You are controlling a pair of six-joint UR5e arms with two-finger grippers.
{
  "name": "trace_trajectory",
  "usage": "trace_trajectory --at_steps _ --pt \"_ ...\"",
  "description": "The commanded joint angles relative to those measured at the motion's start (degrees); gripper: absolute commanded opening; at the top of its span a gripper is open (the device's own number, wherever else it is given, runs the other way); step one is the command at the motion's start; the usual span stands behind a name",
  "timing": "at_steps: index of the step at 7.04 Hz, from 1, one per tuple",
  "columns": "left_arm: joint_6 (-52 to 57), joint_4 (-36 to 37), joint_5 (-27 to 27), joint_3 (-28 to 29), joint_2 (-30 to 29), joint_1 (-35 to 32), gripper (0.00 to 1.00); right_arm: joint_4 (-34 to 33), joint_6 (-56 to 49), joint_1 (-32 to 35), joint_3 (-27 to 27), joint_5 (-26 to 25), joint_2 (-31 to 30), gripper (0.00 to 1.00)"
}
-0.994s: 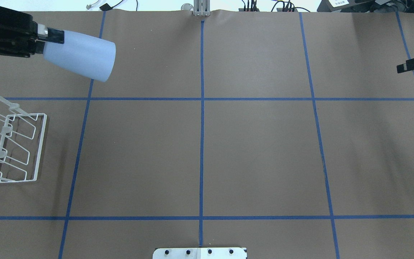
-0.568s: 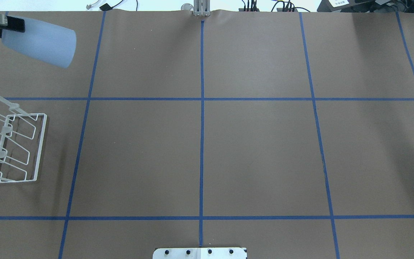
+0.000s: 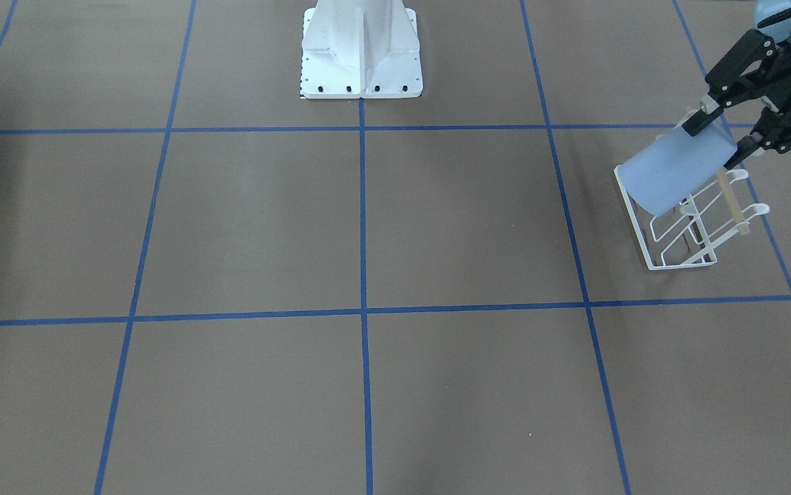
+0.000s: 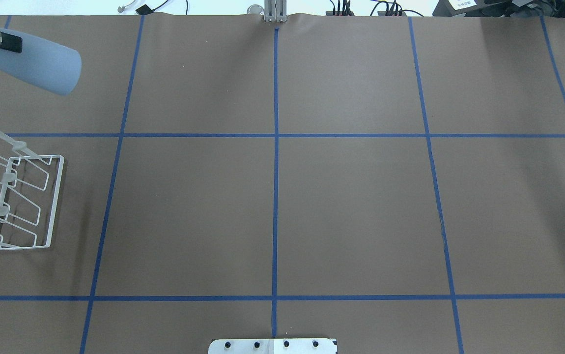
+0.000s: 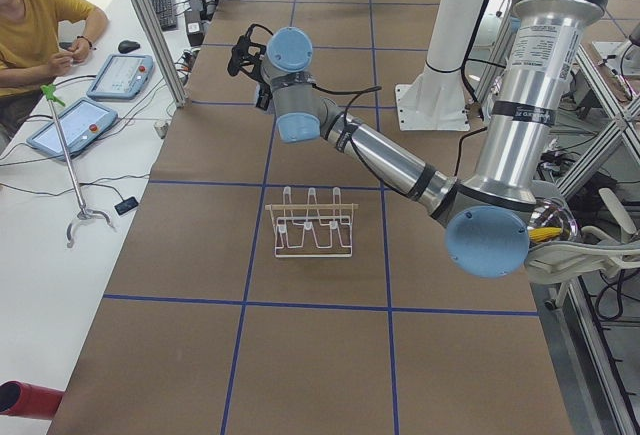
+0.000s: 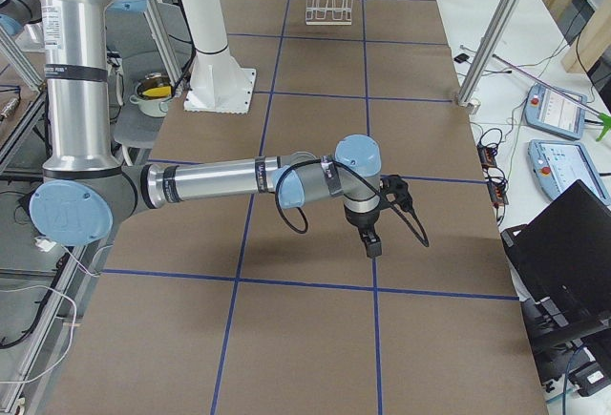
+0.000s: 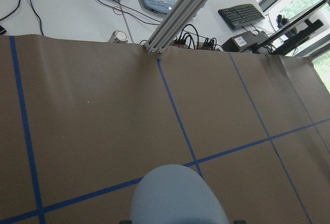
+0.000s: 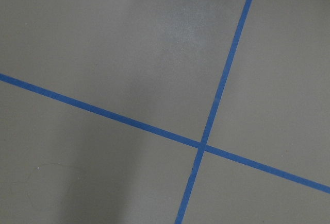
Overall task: Hang cup on cup holder
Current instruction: 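Move the cup with the left gripper over the white wire rack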
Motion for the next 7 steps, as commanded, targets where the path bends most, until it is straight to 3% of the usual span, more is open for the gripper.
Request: trace_trajectory --at_steps 1,3,5,7 --pt "10.0 6.3 0.7 -0.5 3.8 -0.2 0.0 -0.2 -0.3 0.1 0.1 0.1 -0.4 1.0" --pt "16.8 14.1 1.0 -0.4 4.6 -0.3 0.0 -1.5 -0.3 0.3 -0.5 0.5 -0.6 1.0" --pt "20.3 24.8 5.7 -2.9 4.6 0.6 0.0 -4.8 -0.3 0.6 -0.6 0.6 -1.2 1.0" --pt "25.9 40.3 13.3 -8.2 4.3 3.0 0.0 -6.9 -0.3 3.2 0.1 0.6 -2.3 1.0"
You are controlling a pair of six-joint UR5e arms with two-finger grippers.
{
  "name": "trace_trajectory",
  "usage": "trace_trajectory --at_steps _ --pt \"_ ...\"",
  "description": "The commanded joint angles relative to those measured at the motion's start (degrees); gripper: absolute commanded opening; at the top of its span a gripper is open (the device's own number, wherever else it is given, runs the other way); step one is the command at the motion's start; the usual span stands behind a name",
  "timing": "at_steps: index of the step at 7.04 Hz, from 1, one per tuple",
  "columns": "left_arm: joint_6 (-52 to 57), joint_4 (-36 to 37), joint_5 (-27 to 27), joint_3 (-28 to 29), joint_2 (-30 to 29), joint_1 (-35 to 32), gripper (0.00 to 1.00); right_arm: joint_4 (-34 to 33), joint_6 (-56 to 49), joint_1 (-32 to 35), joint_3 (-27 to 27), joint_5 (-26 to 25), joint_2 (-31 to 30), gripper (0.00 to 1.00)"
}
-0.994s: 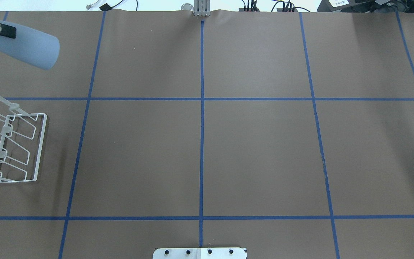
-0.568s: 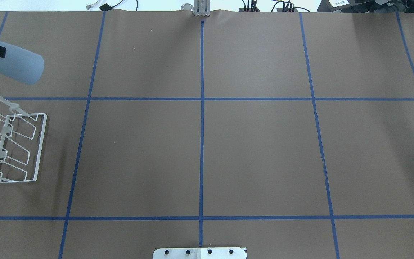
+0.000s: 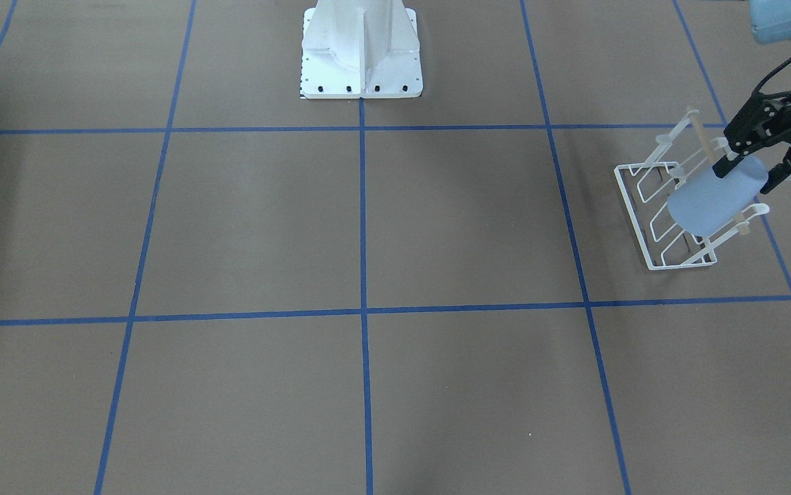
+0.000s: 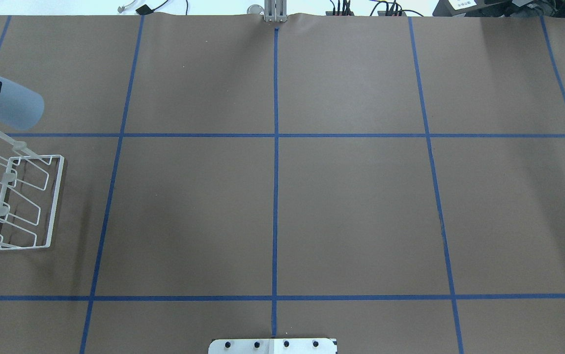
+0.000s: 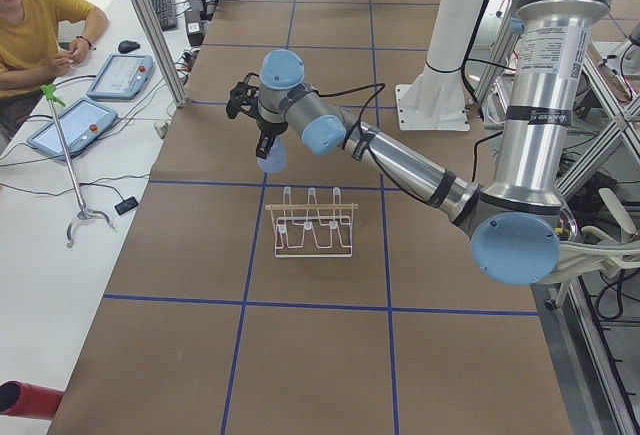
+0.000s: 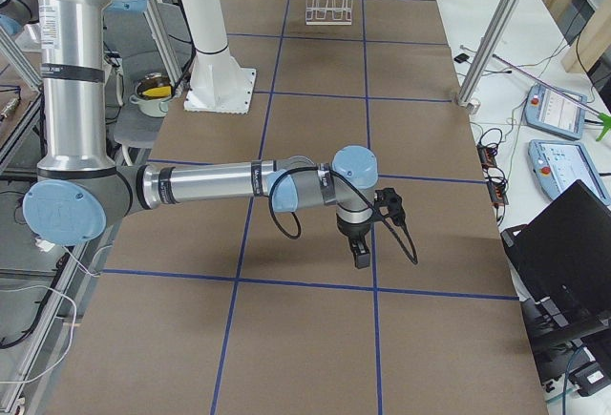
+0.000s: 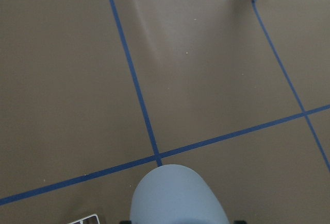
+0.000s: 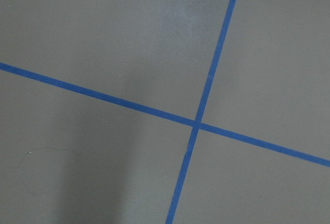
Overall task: Hang cup on cup holder
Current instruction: 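Move the cup with the left gripper over the white wire rack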
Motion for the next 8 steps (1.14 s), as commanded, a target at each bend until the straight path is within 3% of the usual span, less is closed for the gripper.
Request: trace_trajectory --at_steps 1,4,8 --pt "5.3 13.7 9.0 -5.1 -0.1 1.9 0.0 -0.7 0.0 2.1 0.0 0.2 -0.7 1.0" --pt "4.8 14.1 9.3 -4.8 1.3 6.5 0.0 -0.4 0.0 2.1 0.3 0.3 -1.1 1.0" --pt "5.3 13.8 9.4 -3.7 1.1 7.8 0.0 -0.4 0.2 2.1 0.3 0.3 -1.0 1.0"
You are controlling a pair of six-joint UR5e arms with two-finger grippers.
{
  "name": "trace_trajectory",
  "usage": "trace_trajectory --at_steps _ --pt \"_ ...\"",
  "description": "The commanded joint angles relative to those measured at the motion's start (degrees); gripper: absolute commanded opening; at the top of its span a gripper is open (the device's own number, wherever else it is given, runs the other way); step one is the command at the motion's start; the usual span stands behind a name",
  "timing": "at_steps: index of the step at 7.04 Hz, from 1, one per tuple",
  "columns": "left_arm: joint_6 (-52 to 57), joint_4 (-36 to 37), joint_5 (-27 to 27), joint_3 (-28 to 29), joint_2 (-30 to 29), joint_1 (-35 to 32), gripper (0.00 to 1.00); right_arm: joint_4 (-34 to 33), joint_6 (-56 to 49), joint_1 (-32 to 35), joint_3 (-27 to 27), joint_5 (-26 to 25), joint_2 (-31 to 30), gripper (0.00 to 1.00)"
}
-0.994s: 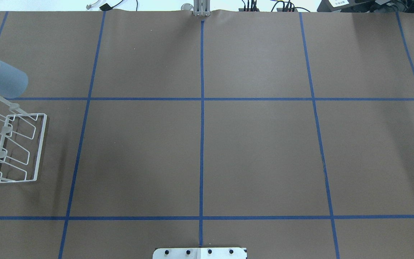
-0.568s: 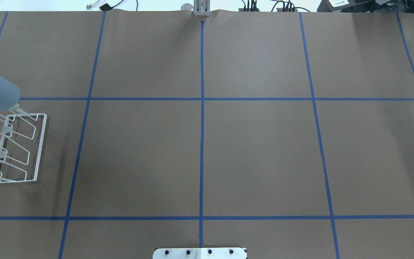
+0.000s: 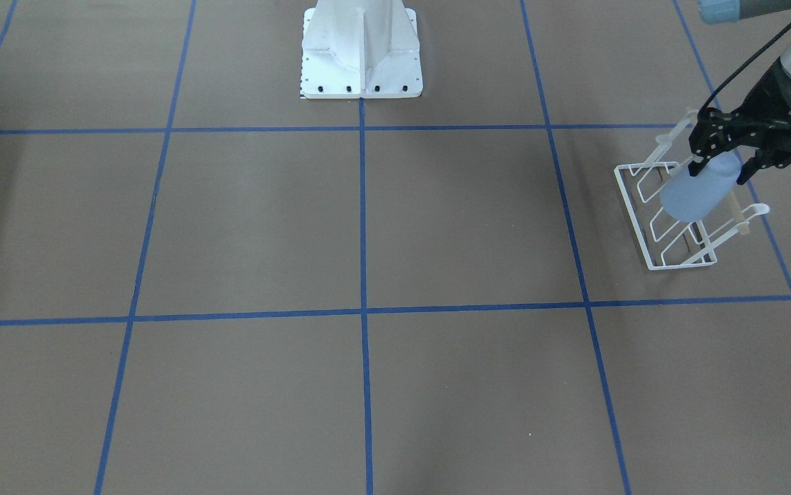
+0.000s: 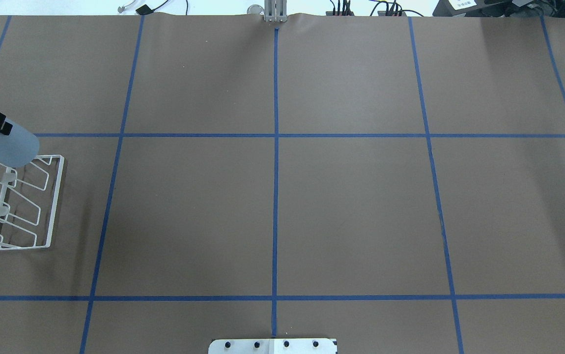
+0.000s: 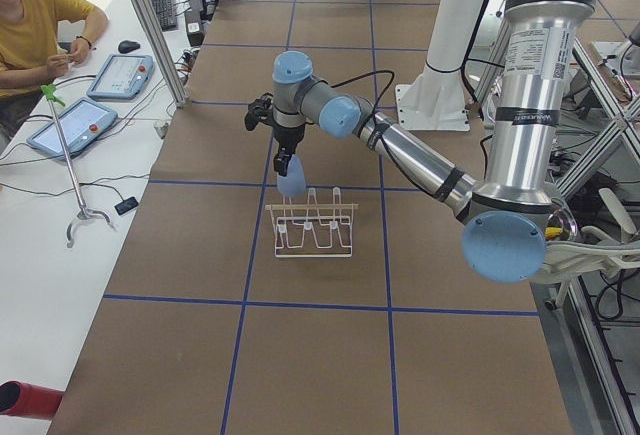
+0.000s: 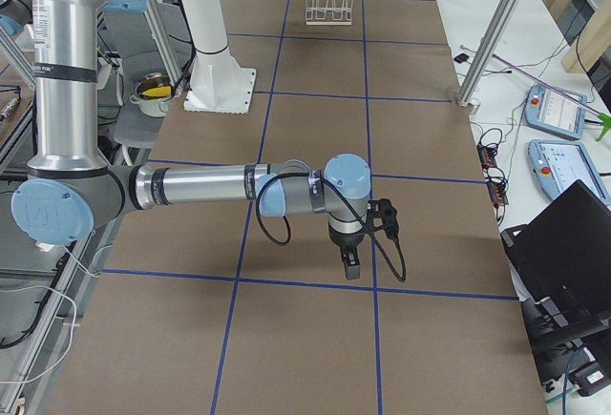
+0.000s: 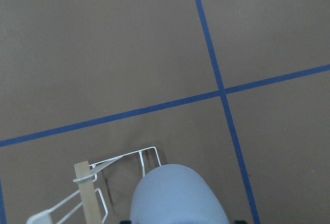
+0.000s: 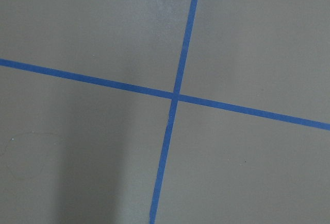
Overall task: Hang cup on cup holder
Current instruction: 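Lower the cup onto a rack peg with the left gripper and release it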
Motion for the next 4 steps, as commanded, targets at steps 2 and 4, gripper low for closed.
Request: trace_trajectory --at_steps 2,4 --pt "0.4 -0.5 0.2 2.6 -0.8 0.3 0.0 0.0 0.3 0.0 0.0 0.0 0.1 1.0" --pt "0.5 -3.3 0.2 6.9 -2.2 0.3 0.0 0.0 0.4 -0.1 0.0 0.0 0.2 1.0"
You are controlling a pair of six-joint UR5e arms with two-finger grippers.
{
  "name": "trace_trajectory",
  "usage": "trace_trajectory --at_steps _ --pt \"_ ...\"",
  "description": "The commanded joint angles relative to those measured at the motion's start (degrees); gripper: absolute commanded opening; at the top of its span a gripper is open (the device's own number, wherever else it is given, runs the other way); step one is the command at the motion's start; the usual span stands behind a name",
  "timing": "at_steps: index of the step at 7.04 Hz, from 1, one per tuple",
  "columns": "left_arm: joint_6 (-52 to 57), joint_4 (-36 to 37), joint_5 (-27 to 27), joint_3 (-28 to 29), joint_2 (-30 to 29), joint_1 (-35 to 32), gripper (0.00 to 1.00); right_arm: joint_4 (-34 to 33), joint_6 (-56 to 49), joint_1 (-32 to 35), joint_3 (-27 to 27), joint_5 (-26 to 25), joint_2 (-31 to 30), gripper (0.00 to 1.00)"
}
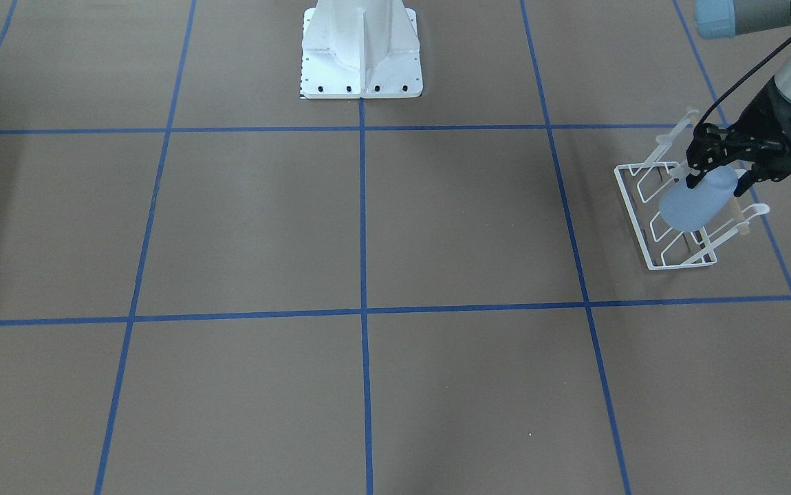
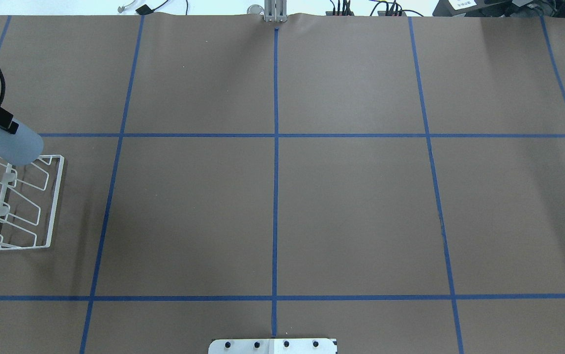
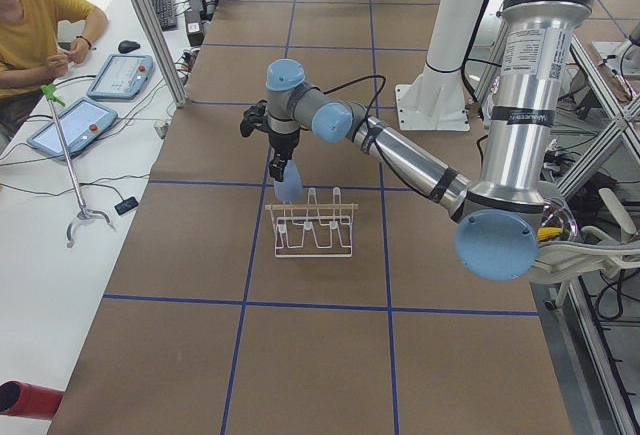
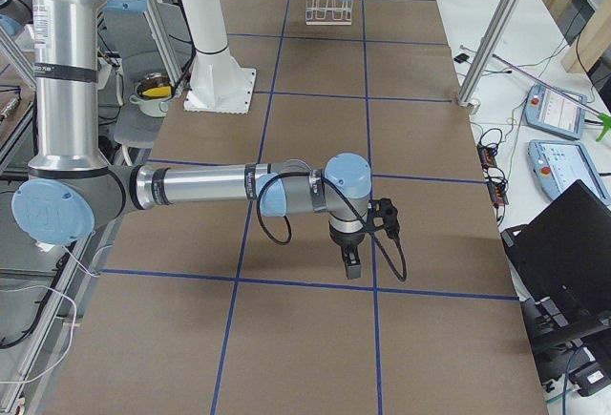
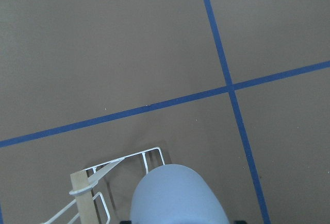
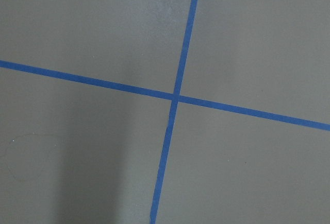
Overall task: Hang cup on cup holder
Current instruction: 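Lower the cup onto a rack peg with the left gripper and release it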
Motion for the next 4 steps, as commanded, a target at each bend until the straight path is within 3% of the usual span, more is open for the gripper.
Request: trace_trajectory --at_steps 1,2,4 --pt "0.0 -4.9 0.0 5.4 -0.7 0.0 0.0 0.0 0.2 -0.1 -0.1 0.0 0.0 1.0" --pt "-0.4 -8.7 0.0 8.7 -0.7 0.4 0.0 0.0 0.1 -0.1 -0.1 0.0 0.0 1.0" --pt "-1.1 -10.6 0.0 9.9 -0.5 1.5 0.0 0.0 0.3 -0.1 -0.1 -0.1 0.1 1.0"
